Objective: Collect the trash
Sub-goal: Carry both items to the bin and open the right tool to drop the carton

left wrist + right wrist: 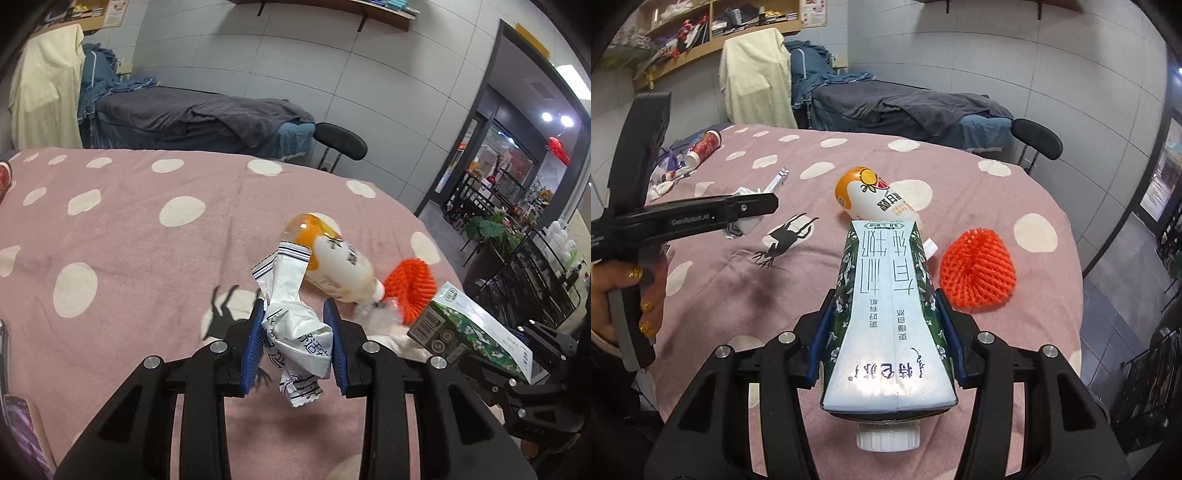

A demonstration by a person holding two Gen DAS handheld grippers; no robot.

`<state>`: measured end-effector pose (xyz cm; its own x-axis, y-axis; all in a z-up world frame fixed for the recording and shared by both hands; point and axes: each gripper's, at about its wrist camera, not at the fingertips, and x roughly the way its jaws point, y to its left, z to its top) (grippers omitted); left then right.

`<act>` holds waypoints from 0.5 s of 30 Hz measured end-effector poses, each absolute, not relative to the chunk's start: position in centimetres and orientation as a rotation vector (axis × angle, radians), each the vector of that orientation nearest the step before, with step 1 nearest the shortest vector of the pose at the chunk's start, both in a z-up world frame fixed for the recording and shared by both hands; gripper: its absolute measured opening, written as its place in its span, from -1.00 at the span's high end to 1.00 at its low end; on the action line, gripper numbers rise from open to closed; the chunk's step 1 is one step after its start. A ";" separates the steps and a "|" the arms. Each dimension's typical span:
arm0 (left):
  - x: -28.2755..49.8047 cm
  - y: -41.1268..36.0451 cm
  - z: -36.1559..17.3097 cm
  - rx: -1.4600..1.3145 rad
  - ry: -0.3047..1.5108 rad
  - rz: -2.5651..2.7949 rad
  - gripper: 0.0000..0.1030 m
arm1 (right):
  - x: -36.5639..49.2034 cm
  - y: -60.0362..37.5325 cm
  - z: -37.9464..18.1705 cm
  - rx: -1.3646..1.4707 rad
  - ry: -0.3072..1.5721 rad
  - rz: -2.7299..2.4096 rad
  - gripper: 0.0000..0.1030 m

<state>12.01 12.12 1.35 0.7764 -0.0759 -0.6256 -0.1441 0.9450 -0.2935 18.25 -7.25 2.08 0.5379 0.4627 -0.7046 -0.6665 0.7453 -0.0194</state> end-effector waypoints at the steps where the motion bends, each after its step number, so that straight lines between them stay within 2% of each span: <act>1: 11.8 11.5 1.4 -0.331 0.683 0.023 0.39 | 18.0 -8.0 2.1 -0.287 0.737 0.669 0.00; 15: 10.4 1.1 1.6 -0.252 0.696 -0.240 0.39 | 15.9 -20.7 1.3 -0.039 0.739 0.405 0.00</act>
<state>10.37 1.10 1.56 0.7425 -0.2997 -0.5991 0.1328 0.9424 -0.3068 15.91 -20.67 1.34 0.6652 0.3450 -0.6623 -0.3724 0.9220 0.1062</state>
